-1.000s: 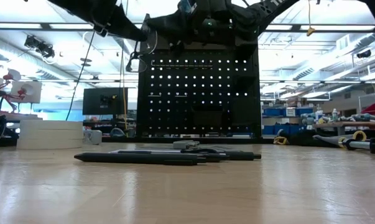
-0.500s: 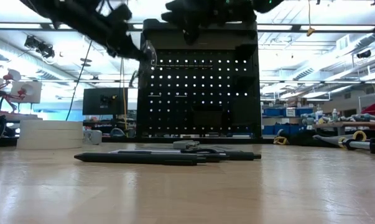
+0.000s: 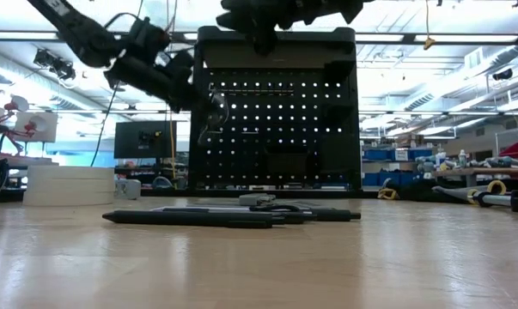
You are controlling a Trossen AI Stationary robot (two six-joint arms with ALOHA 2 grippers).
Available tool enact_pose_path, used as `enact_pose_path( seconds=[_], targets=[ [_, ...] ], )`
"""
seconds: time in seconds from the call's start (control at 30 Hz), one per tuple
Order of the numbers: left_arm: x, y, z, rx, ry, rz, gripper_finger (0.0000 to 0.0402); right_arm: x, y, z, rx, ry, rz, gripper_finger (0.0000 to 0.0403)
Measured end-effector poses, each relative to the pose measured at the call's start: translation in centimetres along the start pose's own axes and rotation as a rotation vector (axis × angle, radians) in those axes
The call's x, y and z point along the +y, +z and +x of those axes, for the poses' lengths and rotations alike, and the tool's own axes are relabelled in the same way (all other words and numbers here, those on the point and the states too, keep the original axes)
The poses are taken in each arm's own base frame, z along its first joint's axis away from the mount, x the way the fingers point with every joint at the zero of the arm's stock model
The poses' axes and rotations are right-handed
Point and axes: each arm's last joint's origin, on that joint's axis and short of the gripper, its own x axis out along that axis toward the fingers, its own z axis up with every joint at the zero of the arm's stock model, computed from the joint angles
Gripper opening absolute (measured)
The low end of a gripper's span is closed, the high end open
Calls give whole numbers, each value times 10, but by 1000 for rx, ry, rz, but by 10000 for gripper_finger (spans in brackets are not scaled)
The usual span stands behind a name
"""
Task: Hang tools onto peg board
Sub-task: Hang the black safety glasses on the peg board
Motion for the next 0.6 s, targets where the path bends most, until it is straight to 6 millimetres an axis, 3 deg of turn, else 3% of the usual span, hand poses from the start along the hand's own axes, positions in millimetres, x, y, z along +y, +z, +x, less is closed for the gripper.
enact_pose_path(
  seconds=[0.33,0.6],
  targets=[
    [33,-11,7,-122,-30,-110,14,-4,0,-1,-6,-38,24,147],
    [40,-12,6,-144,-40,-168,14,-9,0,-4,-9,-52,22,147]
  ],
)
